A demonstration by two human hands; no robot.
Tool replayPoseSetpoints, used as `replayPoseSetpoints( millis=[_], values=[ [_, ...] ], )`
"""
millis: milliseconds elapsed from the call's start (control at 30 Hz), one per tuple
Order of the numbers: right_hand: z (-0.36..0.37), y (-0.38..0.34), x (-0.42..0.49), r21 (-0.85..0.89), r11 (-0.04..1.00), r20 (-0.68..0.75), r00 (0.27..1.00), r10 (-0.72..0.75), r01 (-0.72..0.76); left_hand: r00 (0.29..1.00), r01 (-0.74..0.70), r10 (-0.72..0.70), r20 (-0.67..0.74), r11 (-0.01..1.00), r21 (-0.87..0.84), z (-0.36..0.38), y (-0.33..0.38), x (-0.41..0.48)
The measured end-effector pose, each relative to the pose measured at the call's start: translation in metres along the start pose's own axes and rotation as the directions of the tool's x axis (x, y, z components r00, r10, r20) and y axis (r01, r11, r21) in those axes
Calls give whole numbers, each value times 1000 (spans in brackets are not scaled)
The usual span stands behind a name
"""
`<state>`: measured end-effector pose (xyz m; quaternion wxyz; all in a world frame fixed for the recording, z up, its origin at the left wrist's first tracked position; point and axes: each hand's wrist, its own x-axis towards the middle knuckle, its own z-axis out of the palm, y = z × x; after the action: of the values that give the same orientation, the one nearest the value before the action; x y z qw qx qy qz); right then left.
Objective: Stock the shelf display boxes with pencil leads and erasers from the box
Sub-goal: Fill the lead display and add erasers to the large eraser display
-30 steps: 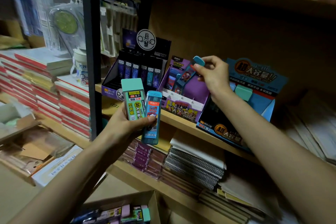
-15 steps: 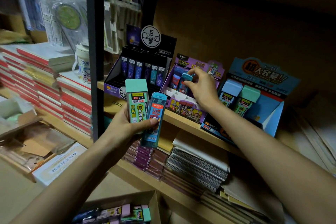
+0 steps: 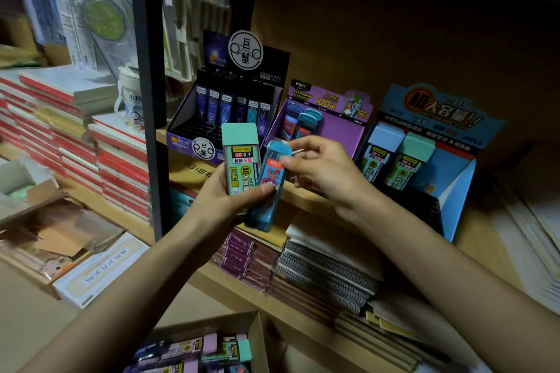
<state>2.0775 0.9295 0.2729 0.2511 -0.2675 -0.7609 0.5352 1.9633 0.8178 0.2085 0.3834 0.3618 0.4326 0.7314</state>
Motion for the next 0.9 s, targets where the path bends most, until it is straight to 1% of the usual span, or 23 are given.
replayPoseSetpoints(
  millis=[67,100,133,233,300,500,567,633,800,900],
  values=[
    [-13,-8,7,63,997,-70,997,-38,42,1000,0,-1,-17,1000,-28,-1,0,0],
    [-21,-13,12,74,994,-134,989,-69,80,1000,2,-3,-27,999,-53,-3,-1,-1],
    [-30,-17,18,48,991,-210,971,-115,128,999,5,-8,-33,997,-76,-5,-1,-1],
    [-44,-23,41,-137,962,-395,877,-273,238,999,23,-27,-42,996,-88,-10,0,-3],
    [-45,-19,53,-234,940,-445,832,-332,250,999,18,-22,-43,997,-70,-14,0,-5],
    [-40,1,73,-469,842,-455,743,-490,268,999,19,-21,-34,999,-51,-20,0,-9],
    [-38,6,77,-518,812,-442,729,-522,268,999,25,-26,-32,998,-51,-21,0,-9],
    [-36,11,79,-559,792,-422,738,-527,246,999,27,-29,-32,998,-50,-22,0,-9],
    [-29,23,84,-595,778,-371,790,-488,202,998,34,-36,-50,998,-49,-25,0,-11],
    [-28,30,86,-709,691,-345,787,-512,139,998,39,-42,-55,998,-44,-26,0,-13]
  ],
)
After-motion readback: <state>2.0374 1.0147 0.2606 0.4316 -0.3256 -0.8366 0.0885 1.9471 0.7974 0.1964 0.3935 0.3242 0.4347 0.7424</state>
